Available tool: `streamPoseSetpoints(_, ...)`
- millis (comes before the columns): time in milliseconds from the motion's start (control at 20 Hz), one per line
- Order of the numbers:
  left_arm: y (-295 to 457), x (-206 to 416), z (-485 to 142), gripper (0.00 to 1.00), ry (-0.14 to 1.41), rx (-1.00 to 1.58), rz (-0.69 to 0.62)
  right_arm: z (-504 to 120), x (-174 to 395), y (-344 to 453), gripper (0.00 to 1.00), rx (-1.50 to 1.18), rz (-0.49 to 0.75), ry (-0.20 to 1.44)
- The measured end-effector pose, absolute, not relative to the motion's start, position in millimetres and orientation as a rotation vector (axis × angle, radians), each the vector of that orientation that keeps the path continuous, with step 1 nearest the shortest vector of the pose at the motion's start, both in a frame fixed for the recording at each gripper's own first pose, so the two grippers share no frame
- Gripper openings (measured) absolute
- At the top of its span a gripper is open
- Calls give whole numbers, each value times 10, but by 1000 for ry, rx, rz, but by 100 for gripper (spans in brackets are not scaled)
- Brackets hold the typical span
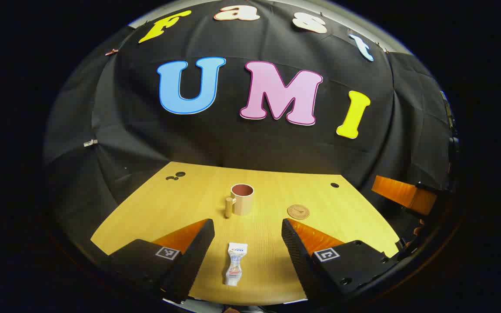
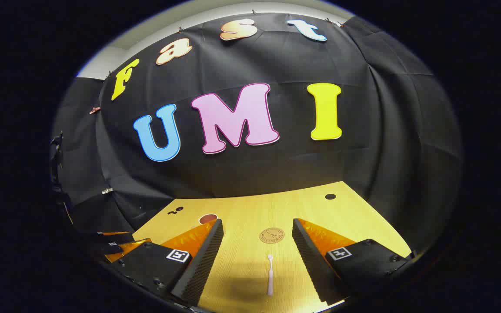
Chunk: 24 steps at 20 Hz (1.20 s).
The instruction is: Put the toothbrush and toothpaste on the desktop into the cup, then pick up the cup and place it on the coaster on the desktop.
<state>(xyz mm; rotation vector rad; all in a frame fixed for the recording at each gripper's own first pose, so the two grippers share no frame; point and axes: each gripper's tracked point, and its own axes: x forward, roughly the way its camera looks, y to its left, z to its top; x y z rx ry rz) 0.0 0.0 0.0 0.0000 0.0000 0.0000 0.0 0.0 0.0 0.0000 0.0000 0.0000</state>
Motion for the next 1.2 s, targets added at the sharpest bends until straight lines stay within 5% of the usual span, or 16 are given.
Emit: streamPoseSetpoints(1200,186,401,-356,96,115,35,78,-49,518,-183,98,-67,78,66)
